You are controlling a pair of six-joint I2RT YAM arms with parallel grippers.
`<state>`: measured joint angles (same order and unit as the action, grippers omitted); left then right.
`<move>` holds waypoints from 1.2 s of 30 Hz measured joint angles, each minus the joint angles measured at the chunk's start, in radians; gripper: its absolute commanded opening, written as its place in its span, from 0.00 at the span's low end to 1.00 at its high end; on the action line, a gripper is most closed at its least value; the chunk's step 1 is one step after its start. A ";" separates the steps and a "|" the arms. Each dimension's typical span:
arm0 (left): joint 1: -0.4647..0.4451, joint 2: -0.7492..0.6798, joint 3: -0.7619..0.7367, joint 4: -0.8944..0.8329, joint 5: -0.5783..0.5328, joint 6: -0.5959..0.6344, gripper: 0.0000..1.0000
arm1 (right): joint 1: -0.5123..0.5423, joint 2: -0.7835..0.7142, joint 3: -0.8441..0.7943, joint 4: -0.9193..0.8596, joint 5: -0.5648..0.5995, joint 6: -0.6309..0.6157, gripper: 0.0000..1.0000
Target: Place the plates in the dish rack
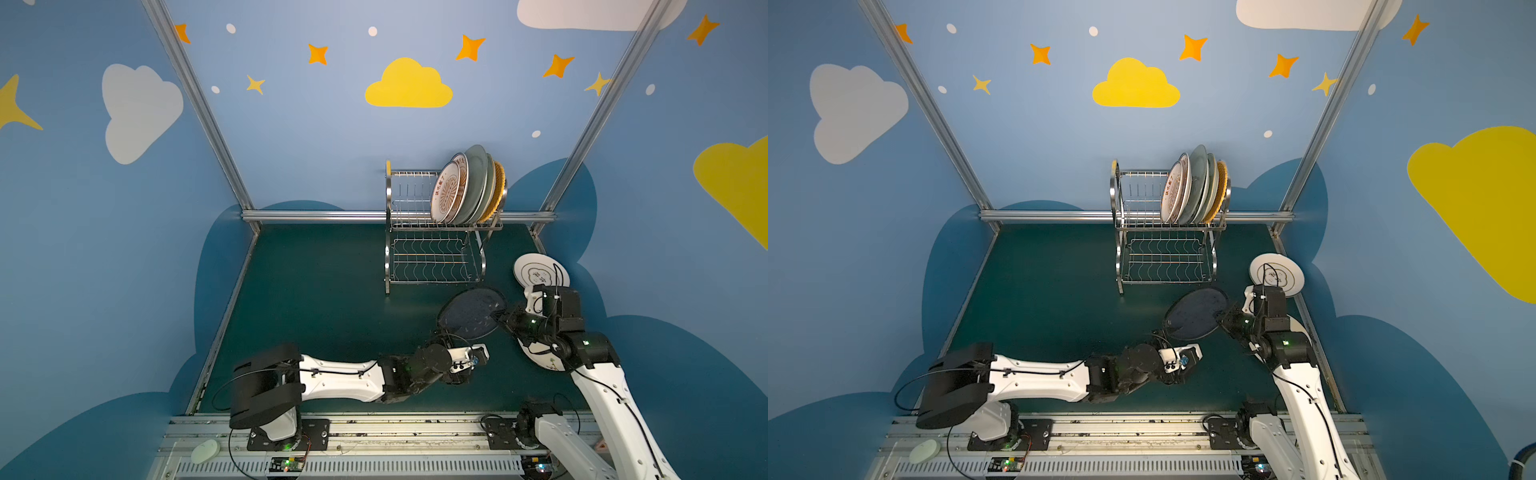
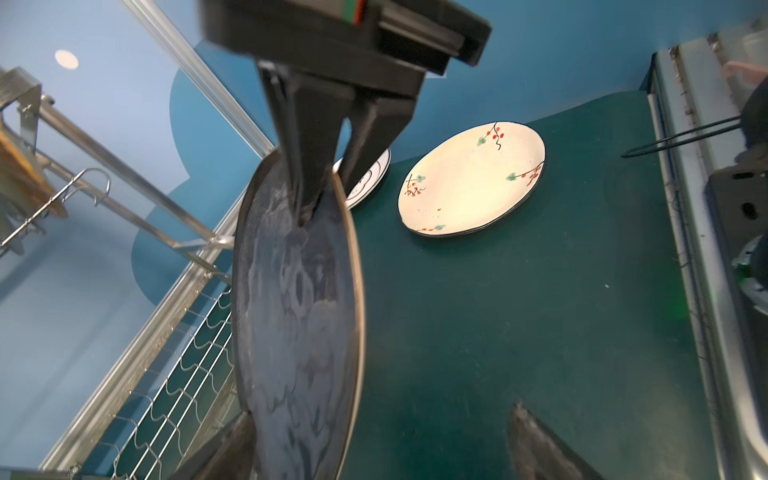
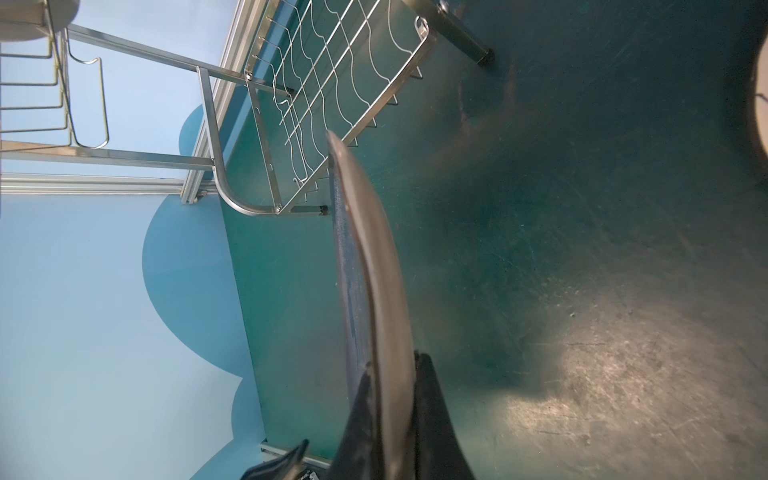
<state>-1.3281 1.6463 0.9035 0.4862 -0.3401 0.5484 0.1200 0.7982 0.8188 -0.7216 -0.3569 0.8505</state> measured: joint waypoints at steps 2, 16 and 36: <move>-0.005 0.035 0.018 0.017 -0.024 0.016 0.84 | 0.000 -0.001 0.000 -0.001 -0.001 0.008 0.00; -0.008 0.172 0.151 0.056 -0.124 0.011 0.41 | 0.000 -0.018 0.000 -0.032 0.006 0.043 0.00; -0.027 0.165 0.175 -0.019 -0.222 0.021 0.04 | 0.035 -0.029 0.000 -0.067 0.032 0.102 0.25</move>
<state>-1.3552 1.8114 1.0790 0.4667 -0.5621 0.5694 0.1551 0.7689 0.8188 -0.7887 -0.3248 0.9527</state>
